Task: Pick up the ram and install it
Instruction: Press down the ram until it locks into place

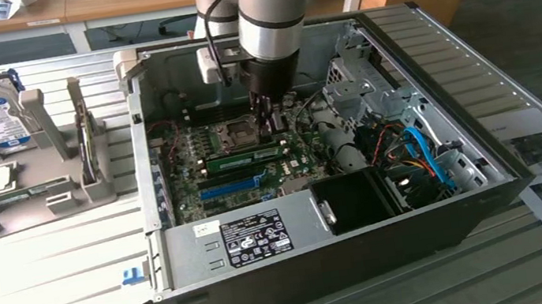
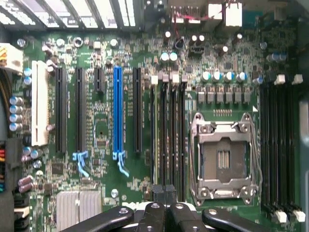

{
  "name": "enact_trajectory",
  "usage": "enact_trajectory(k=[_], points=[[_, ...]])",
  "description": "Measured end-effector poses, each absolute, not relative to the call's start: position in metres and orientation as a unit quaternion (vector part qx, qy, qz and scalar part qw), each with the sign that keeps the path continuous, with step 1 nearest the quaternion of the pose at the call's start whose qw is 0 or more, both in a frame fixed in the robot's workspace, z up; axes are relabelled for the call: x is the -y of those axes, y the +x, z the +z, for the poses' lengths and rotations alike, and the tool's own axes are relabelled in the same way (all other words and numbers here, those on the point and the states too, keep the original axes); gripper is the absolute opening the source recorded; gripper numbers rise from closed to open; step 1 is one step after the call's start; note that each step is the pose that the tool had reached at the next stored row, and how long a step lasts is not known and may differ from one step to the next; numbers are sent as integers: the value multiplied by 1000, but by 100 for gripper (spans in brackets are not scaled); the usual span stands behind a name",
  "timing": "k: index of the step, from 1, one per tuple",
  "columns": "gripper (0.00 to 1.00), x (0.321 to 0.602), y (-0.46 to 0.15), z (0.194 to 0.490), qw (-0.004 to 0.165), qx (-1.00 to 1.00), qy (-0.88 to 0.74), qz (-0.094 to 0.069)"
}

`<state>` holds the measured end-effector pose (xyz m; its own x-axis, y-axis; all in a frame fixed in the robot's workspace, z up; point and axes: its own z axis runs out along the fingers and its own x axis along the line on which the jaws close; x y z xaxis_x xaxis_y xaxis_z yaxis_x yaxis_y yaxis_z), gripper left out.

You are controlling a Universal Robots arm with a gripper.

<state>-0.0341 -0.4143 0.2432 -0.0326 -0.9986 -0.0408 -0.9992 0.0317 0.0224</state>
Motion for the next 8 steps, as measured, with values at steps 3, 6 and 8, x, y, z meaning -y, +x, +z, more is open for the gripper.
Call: enact_trajectory(k=[3, 6, 8], points=[[9, 414, -40, 243, 7, -718, -695, 22], [9, 414, -46, 243, 7, -718, -695, 22], [9, 414, -50, 243, 7, -718, -695, 22]])
